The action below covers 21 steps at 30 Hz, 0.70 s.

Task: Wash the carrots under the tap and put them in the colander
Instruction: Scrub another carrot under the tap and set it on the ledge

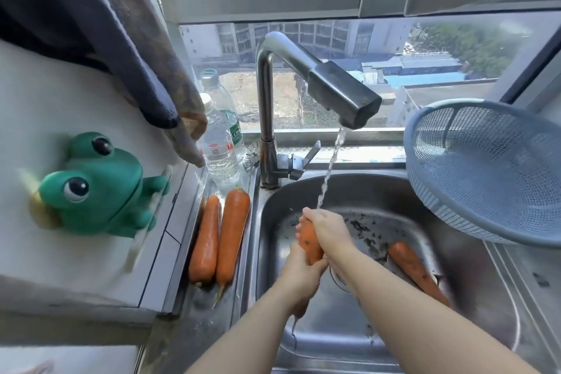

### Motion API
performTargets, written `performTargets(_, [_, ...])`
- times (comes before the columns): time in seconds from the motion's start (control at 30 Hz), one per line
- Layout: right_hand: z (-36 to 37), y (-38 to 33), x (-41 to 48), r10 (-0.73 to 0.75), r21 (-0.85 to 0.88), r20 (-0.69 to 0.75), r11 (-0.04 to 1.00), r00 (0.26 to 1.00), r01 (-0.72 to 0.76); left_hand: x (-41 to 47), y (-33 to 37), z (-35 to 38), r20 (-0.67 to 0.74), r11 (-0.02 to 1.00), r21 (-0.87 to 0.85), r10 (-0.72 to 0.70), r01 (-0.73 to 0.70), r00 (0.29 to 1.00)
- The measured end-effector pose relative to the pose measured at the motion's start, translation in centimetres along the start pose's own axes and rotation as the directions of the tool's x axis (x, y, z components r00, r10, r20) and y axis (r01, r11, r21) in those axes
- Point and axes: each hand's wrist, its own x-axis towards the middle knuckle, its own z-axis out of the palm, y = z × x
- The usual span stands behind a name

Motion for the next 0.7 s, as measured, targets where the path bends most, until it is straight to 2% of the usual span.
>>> performTargets(0.1, [-1.5, 0.3, 0.4, 0.020, -0.003, 0.253, 1.000, 0.967, -0.020, 0.6, -0.4, -1.3, 0.147, 0.996, -0.091, -0.001, 0.014, 0.989])
performTargets(0.17, [-2.5, 0.7, 0.7, 0.012, -0.132, 0.346, 0.991, 0.938, 0.036, 0.8, -0.5, -1.7, 0.213, 0.988, -0.149, 0.005, 0.028, 0.977])
performTargets(0.23, [-2.7, 0.9, 0.7, -0.036, -0.279, 0.312, 0.952, 0.949, 0.128, 0.8, -0.1, -1.3, 0.208, 0.992, -0.130, 0.027, 0.000, 0.978])
performTargets(0.33, [-2.0, 1.1, 1.0, -0.214, -0.361, 0.110, 0.901, 0.971, 0.240, 0.7, 1.1, -0.4, 0.103, 0.995, 0.006, 0.097, -0.098, 0.990])
performTargets(0.4, [-1.7, 1.0, 1.3, -0.256, -0.342, 0.074, 0.902, 0.964, 0.265, 0.7, 1.2, -0.2, 0.056, 0.986, 0.059, 0.154, -0.157, 0.987])
performTargets(0.47, [-1.8, 0.7, 1.4, -0.196, -0.309, 0.114, 0.925, 0.974, 0.222, 0.7, 0.7, -0.3, 0.096, 0.984, 0.019, 0.175, -0.178, 0.980])
performTargets(0.57, [-2.4, 0.5, 1.1, -0.047, -0.144, 0.210, 0.986, 0.977, 0.079, 0.7, 0.2, -0.8, 0.110, 0.990, -0.110, 0.105, -0.093, 0.988])
performTargets(0.63, [-2.7, 0.6, 0.9, -0.022, 0.030, 0.250, 0.999, 0.968, 0.015, 0.7, 0.5, -0.8, 0.053, 0.985, -0.160, 0.068, -0.059, 0.996])
performTargets(0.7, [-2.7, 0.7, 0.7, -0.018, 0.129, 0.271, 0.992, 0.962, -0.017, 0.8, 1.2, -0.6, -0.039, 0.977, -0.211, -0.019, 0.011, 0.999])
